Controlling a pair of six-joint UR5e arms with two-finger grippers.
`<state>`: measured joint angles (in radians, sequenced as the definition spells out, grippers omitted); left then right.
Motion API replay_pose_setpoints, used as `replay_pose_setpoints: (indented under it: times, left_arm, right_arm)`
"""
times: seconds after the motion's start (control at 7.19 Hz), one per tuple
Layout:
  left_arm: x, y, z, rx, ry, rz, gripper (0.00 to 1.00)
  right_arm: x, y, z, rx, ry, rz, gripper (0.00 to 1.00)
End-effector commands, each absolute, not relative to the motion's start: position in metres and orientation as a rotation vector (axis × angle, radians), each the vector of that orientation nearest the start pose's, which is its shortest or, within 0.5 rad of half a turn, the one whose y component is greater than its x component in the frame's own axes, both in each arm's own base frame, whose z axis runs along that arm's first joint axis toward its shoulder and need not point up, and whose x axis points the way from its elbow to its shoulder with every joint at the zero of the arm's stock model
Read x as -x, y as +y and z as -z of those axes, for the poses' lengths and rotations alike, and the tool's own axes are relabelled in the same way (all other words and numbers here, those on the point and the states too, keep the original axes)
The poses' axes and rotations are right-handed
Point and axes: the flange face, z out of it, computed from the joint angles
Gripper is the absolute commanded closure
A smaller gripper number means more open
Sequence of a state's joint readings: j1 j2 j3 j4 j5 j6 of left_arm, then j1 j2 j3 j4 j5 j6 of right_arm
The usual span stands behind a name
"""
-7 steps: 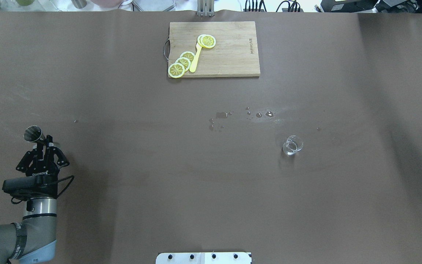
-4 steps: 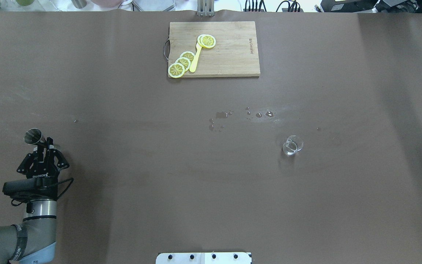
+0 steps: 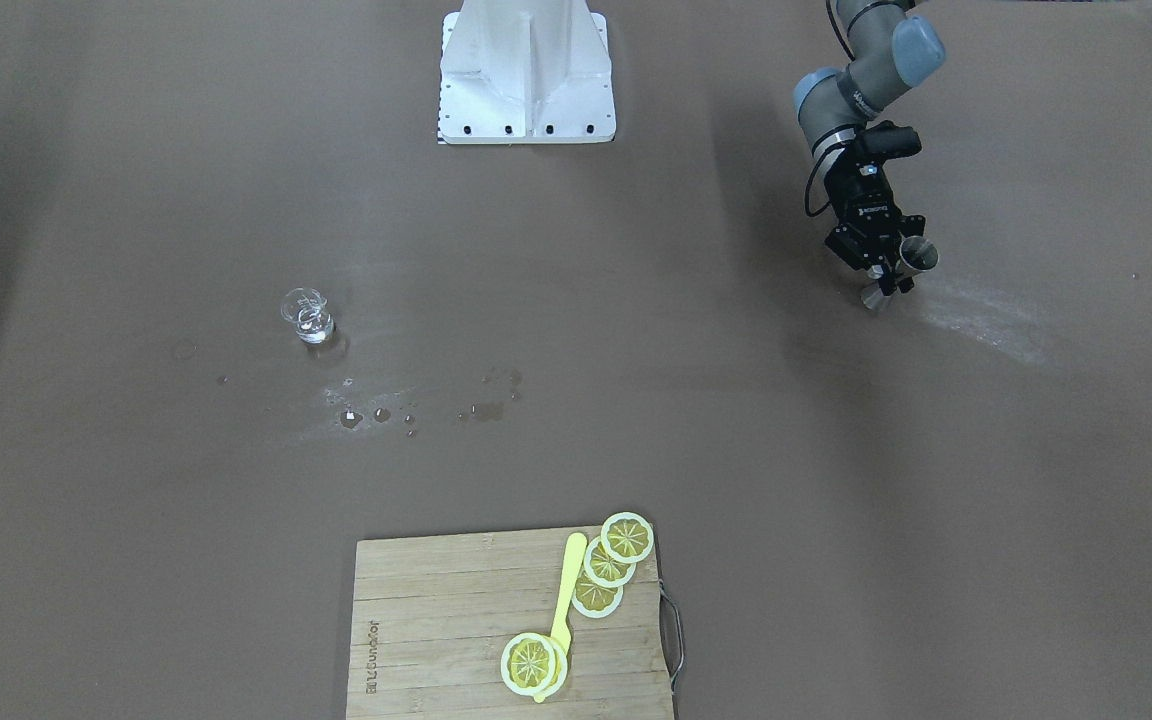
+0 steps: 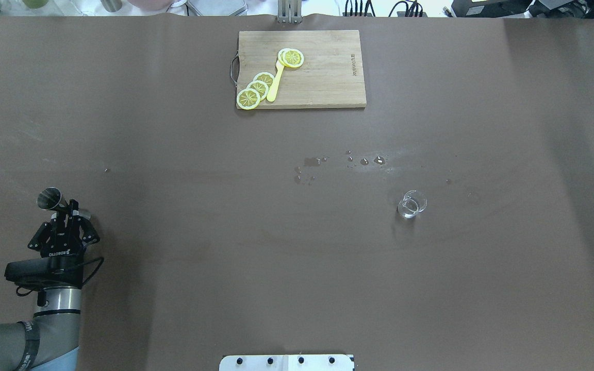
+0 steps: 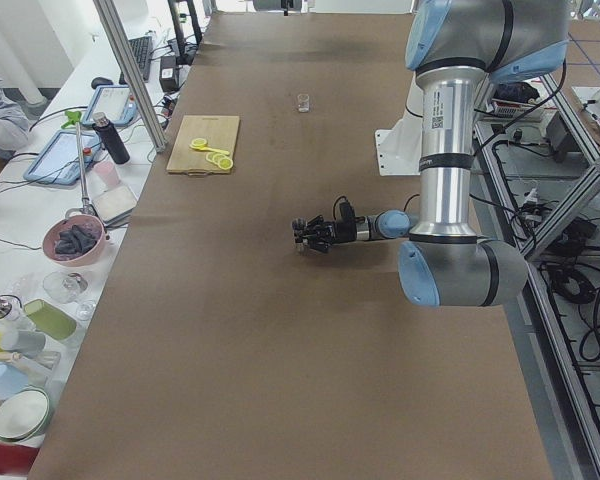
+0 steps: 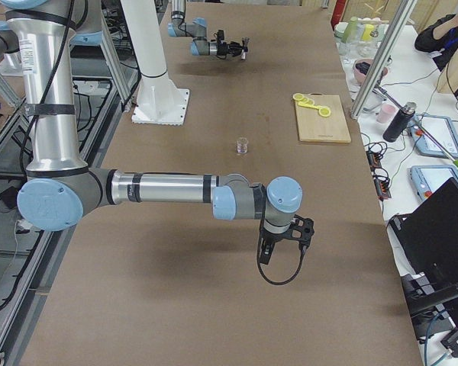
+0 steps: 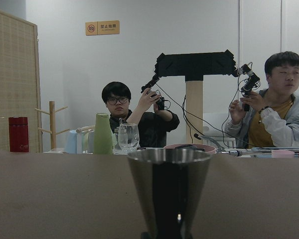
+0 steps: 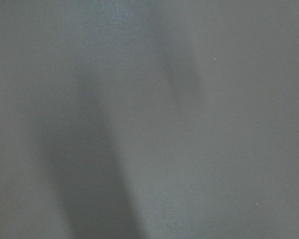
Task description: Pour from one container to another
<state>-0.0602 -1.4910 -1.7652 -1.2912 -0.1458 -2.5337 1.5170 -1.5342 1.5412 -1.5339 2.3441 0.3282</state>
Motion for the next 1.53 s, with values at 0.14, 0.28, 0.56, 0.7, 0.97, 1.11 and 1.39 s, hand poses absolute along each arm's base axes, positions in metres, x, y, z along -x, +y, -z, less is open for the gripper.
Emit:
replay_pose_setpoints:
  times: [0.14,0.28,0.56,0.7,0.97,1.11,1.39]
  left_arm:
    - [-0.438,-0.256,-0.576,-1.375,0.509,0.714,0.97]
    - [-0.44,-0.254,-0.576,-1.373,0.513,0.709,0.86]
    - [-0.442,-0.25,-0.576,-1.374,0.52,0.699,0.64]
    - [-0.443,-0.249,-0.575,-1.373,0.523,0.7,0.42]
    - [-0.442,-0.248,-0.575,-1.374,0.521,0.695,0.02]
    - [-0.439,-0.249,-0.572,-1.375,0.521,0.696,0.02]
    - [-0.423,-0.249,-0.562,-1.409,0.523,0.673,0.02]
  right_arm:
    - [-0.037,-0.513,-0.652,0.116,-0.761,-0.255,0.0]
    - [-0.036,-0.514,-0.647,0.113,-0.766,-0.254,0.0]
    - [-0.037,-0.509,-0.631,0.138,-0.756,-0.291,0.0]
    - [-0.037,-0.508,-0.63,0.139,-0.758,-0.291,0.0]
    - [-0.037,-0.507,-0.631,0.135,-0.755,-0.29,0.0]
    - [-0.037,-0.506,-0.633,0.136,-0.756,-0.289,0.0]
    - [-0.037,-0.506,-0.633,0.136,-0.757,-0.287,0.0]
